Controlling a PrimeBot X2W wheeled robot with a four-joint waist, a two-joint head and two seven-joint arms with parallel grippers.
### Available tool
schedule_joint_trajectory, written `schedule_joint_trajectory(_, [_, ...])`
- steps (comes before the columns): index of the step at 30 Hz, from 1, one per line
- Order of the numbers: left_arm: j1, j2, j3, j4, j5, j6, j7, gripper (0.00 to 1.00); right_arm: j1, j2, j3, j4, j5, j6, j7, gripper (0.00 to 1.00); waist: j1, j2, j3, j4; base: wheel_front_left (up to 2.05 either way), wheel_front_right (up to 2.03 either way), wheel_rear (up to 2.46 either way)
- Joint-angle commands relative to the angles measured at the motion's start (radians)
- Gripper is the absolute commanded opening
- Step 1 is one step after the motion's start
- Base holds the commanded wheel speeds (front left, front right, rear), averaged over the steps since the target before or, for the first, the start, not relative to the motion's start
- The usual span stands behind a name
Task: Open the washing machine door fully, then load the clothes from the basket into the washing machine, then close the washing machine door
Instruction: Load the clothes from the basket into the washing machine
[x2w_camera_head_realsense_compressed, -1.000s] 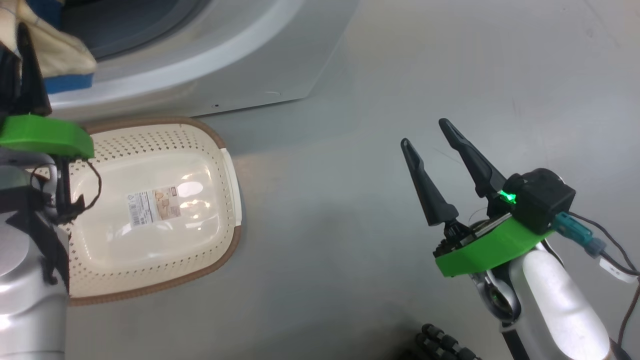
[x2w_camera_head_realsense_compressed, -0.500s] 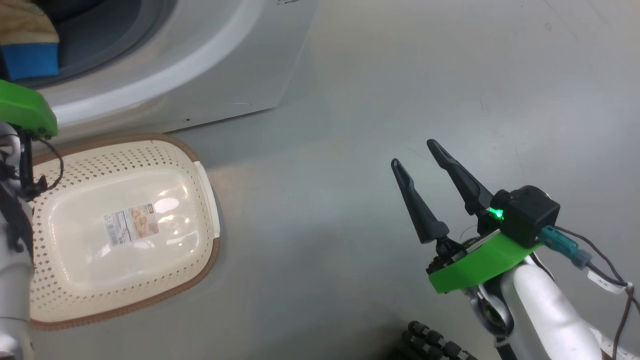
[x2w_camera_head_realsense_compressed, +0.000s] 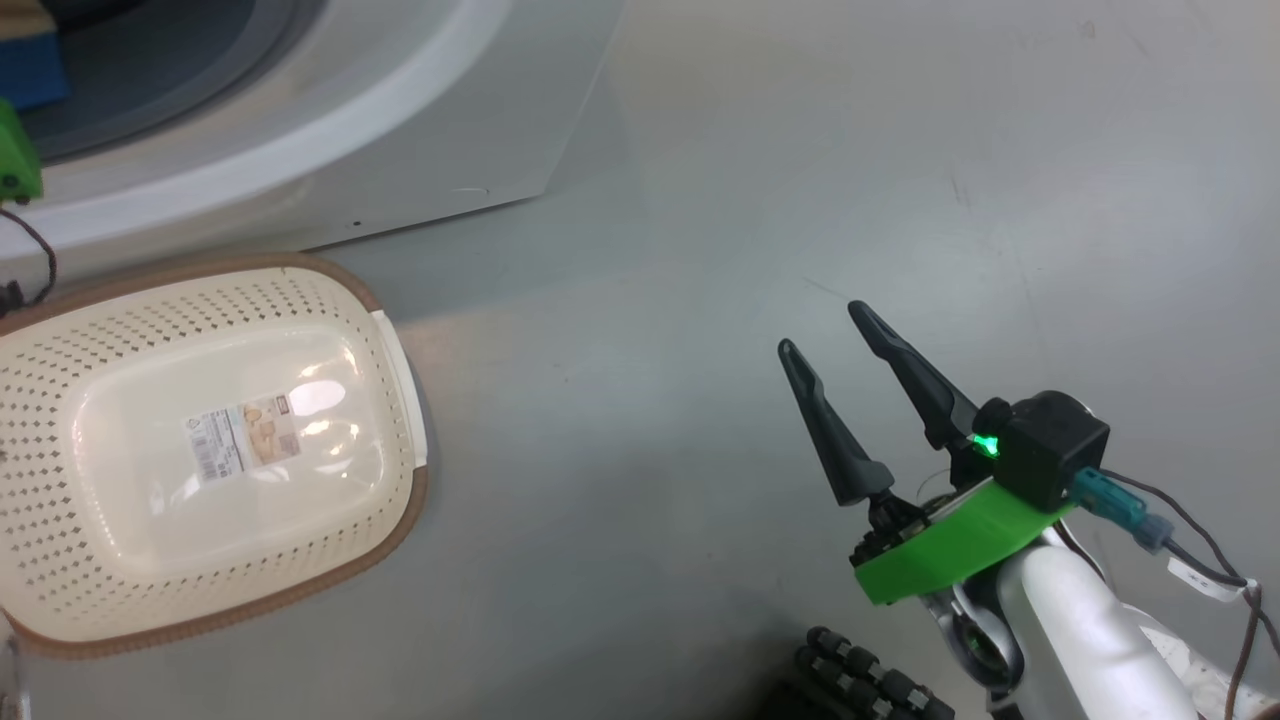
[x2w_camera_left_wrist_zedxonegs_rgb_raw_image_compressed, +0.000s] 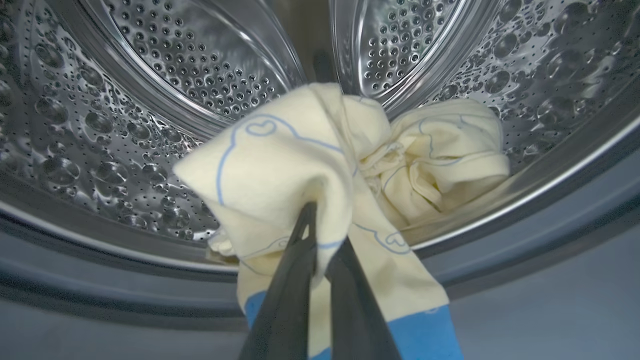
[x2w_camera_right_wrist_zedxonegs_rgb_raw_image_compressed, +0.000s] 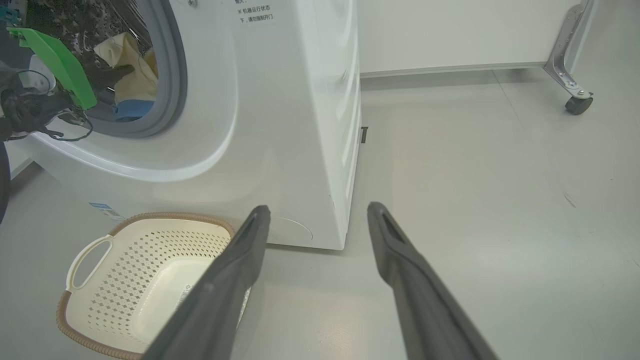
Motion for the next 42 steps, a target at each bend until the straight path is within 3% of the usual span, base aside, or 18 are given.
schedule_joint_trajectory(1, [-0.071,0.054,0.002,-0.008,0.014,0.012,-0.003,0.00,0.023,-0.010,0.020,-0.027,0.000,-0.003,-0.006,1.00,0.0000,0.0000,0.006,0.000,0.00,0.00,0.00])
schedule_joint_trajectory(18, [-0.298,0.061,-0.059,0.088,0.042,0.045,-0.017,0.00,0.039,-0.012,0.026,-0.032,0.005,-0.003,-0.006,1.00,0.0000,0.0000,0.068,-0.014,0.00,0.00,0.00])
schedule_joint_trajectory(28, [-0.391,0.069,-0.107,0.096,0.065,0.058,-0.035,0.00,0.042,-0.009,0.030,-0.031,0.007,-0.003,-0.006,1.00,0.0000,0.0000,0.095,-0.017,0.00,0.00,0.00])
schedule_joint_trajectory(36, [-0.442,0.070,-0.127,0.024,0.064,0.087,-0.041,0.00,0.035,-0.007,0.045,-0.032,0.011,-0.003,-0.006,1.00,0.0000,0.0000,0.121,-0.031,0.00,0.00,0.00])
schedule_joint_trajectory(40, [-0.436,0.068,-0.135,0.072,0.058,0.084,-0.027,0.00,0.031,-0.005,0.046,-0.027,0.013,-0.003,-0.006,1.00,0.0000,0.0000,0.124,-0.037,0.00,0.00,0.00])
schedule_joint_trajectory(42, [-0.444,0.065,-0.145,0.107,0.061,0.079,0.001,0.18,0.032,-0.005,0.044,-0.024,0.014,-0.003,-0.006,1.00,0.0000,0.0000,0.121,-0.038,0.00,0.00,0.00])
